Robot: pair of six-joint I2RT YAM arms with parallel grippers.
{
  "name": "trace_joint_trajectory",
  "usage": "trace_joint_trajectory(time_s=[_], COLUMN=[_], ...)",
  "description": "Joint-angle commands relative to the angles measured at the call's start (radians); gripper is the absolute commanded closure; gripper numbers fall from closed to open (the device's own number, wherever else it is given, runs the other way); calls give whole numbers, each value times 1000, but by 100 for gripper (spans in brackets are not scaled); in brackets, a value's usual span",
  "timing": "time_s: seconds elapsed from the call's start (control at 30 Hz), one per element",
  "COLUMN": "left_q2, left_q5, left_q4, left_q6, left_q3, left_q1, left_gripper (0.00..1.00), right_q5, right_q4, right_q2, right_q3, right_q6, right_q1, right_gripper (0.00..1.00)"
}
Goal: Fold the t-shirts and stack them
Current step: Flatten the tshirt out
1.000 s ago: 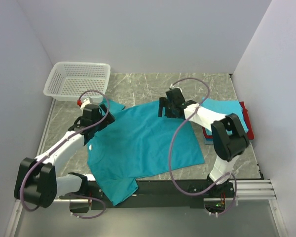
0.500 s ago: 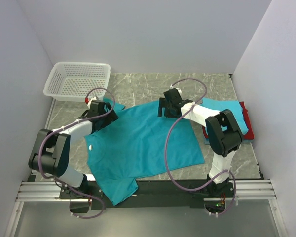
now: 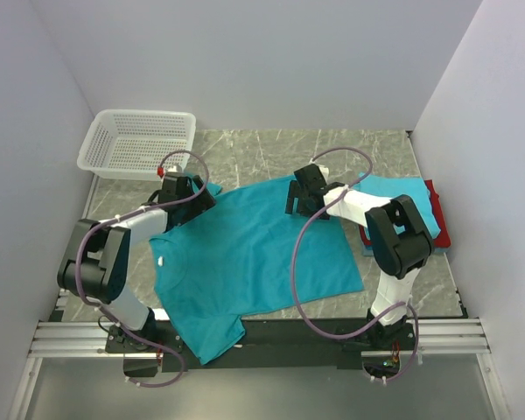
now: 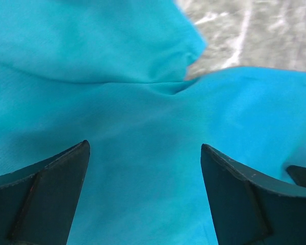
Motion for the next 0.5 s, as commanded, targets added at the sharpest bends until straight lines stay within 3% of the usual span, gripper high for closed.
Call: trace_joint_trajectory(time_s=[0.0, 0.13, 0.47], left_q2=[-85, -104, 51], left_q5=[45, 29, 27], left_q4=[93, 81, 29], left_q6=[45, 69, 63], left_q3=[-23, -23, 78], left_q1=[2, 2, 2], left_gripper=[6, 5, 5], right_q5=[20, 27, 39], right_q4=[-24, -24, -33], right_q2=[-34, -43, -97], right_q3=[-24, -33, -99], right_q6=[17, 29, 52], right_q1=[-7, -7, -46], right_gripper=[6, 6, 5])
